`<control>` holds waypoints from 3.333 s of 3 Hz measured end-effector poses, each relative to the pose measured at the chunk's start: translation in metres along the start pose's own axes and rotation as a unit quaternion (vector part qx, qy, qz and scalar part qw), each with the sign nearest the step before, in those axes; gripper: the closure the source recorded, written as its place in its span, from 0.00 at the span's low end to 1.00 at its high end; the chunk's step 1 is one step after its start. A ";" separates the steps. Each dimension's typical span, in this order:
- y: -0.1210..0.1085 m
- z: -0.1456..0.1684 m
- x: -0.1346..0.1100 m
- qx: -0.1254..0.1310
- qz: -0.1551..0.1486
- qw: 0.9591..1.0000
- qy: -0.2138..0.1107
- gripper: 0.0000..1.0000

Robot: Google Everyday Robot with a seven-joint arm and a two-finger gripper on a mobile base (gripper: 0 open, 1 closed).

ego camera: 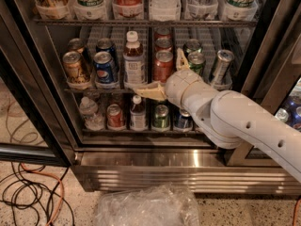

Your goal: Pick coke can from middle shelf of fridge

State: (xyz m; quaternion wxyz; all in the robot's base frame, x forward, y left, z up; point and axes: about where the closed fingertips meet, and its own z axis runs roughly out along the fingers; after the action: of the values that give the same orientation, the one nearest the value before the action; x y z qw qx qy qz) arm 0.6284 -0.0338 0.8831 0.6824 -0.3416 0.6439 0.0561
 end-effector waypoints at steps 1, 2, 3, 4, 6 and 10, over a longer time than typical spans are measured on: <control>-0.001 0.000 -0.001 0.004 -0.002 1.000 0.000 0.07; -0.004 0.007 0.002 0.009 -0.003 1.000 0.000 0.15; -0.005 0.015 0.005 0.013 0.001 1.000 -0.003 0.14; -0.016 0.024 0.014 0.024 -0.010 1.000 0.004 0.09; -0.051 0.027 0.036 0.067 -0.038 0.997 0.031 0.15; 0.005 0.040 0.054 0.030 0.044 0.997 0.052 0.17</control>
Offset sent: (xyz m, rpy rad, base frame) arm 0.0179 -0.0037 -0.0033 -0.0011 -0.0157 -0.0316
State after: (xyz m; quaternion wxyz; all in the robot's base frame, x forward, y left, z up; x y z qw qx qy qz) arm 0.6679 -0.0277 0.8291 0.6545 -0.2949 0.6945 0.0485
